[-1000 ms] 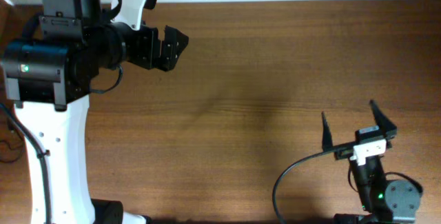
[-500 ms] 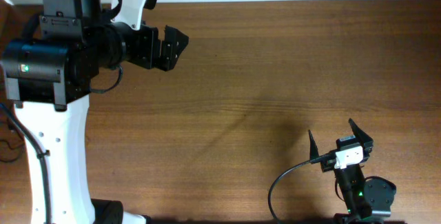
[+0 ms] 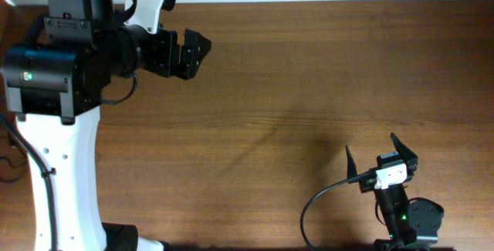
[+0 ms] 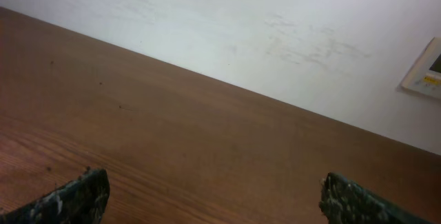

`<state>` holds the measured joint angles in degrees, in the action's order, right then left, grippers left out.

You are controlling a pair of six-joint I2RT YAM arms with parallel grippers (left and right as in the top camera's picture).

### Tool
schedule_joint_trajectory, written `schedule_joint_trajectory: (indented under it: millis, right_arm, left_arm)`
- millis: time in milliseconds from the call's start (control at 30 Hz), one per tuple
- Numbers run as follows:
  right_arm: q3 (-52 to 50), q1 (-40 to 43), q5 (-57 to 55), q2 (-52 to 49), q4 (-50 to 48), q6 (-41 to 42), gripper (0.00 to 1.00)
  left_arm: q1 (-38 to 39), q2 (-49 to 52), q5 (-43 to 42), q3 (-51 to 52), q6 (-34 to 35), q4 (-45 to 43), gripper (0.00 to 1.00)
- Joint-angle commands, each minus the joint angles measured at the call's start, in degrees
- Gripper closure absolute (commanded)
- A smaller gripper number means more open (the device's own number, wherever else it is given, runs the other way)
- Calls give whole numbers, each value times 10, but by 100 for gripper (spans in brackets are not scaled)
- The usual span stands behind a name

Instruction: Untangle cables

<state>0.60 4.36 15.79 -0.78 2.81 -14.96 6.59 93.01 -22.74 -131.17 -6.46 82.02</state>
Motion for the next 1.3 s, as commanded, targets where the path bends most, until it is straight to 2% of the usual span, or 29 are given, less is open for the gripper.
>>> schedule_joint_trajectory:
  millis: [0, 467, 600, 700, 767, 867, 967, 1167, 1267]
  right_arm:
    - [-3, 2, 5, 6, 4, 8, 1]
    - [-3, 2, 5, 6, 4, 8, 1]
    - [-3, 2, 5, 6, 4, 8, 1]
    - [-3, 2, 5, 6, 4, 8, 1]
    - [-3, 2, 5, 6, 4, 8, 1]
    - [-3, 2, 5, 6, 4, 8, 1]
    - [-3, 2, 5, 6, 4, 8, 1]
    - [-3, 2, 5, 6, 4, 8, 1]
    - [-3, 2, 5, 6, 4, 8, 1]
  left_arm:
    - [0, 0, -9, -1, -9, -1, 1]
    - [0, 0, -8, -1, -9, -1, 1]
    - [0, -5, -8, -1, -9, 29, 1]
    - [0, -47, 33, 35, -10, 13, 1]
    - [0, -99, 56, 117, -10, -40, 1]
    - [-1, -202, 76, 307, -10, -157, 1]
    - [-50, -321, 76, 519, -9, -258, 1]
    - [-96, -536, 76, 867, -10, -599, 1]
    - [-101, -640, 76, 1015, -29, -741, 1]
